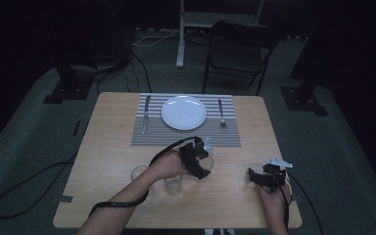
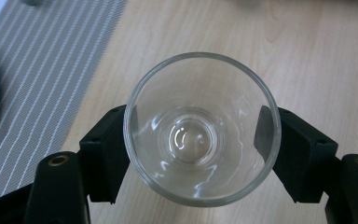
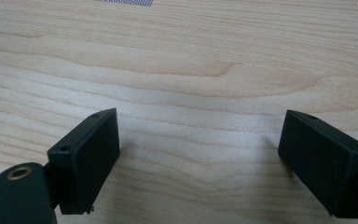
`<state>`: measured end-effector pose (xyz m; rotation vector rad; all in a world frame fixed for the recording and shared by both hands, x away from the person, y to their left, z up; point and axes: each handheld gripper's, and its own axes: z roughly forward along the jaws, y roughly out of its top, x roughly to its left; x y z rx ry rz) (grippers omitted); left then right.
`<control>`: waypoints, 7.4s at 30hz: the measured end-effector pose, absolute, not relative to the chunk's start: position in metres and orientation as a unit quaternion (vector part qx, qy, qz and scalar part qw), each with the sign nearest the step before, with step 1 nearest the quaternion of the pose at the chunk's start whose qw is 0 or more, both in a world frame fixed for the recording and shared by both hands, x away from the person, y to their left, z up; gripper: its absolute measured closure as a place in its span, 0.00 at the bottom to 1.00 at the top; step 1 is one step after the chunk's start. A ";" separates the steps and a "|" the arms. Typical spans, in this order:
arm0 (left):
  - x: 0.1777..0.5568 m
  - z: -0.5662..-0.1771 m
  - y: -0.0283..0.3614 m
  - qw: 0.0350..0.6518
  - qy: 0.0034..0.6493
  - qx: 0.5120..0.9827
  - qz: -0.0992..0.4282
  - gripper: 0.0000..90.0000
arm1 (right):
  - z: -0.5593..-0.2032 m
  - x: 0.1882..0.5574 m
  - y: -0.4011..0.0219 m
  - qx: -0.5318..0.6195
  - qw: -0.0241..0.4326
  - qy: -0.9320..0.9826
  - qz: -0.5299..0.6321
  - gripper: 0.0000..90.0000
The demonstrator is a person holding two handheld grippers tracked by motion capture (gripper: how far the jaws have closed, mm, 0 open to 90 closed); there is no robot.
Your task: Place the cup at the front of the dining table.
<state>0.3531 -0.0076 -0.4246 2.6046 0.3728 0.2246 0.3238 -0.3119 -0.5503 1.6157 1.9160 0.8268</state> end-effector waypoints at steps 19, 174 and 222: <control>0.373 -0.415 0.029 0.257 0.205 0.939 0.105 0.32 | -0.550 0.324 -0.312 0.593 0.249 0.703 0.304 0.14; 0.447 -0.484 0.199 0.298 0.480 0.815 0.131 0.01 | -0.550 0.323 -0.312 0.594 0.249 0.702 0.303 0.14; 0.368 -0.514 0.274 0.293 0.519 0.789 0.148 0.01 | -0.550 0.323 -0.312 0.594 0.249 0.702 0.303 0.14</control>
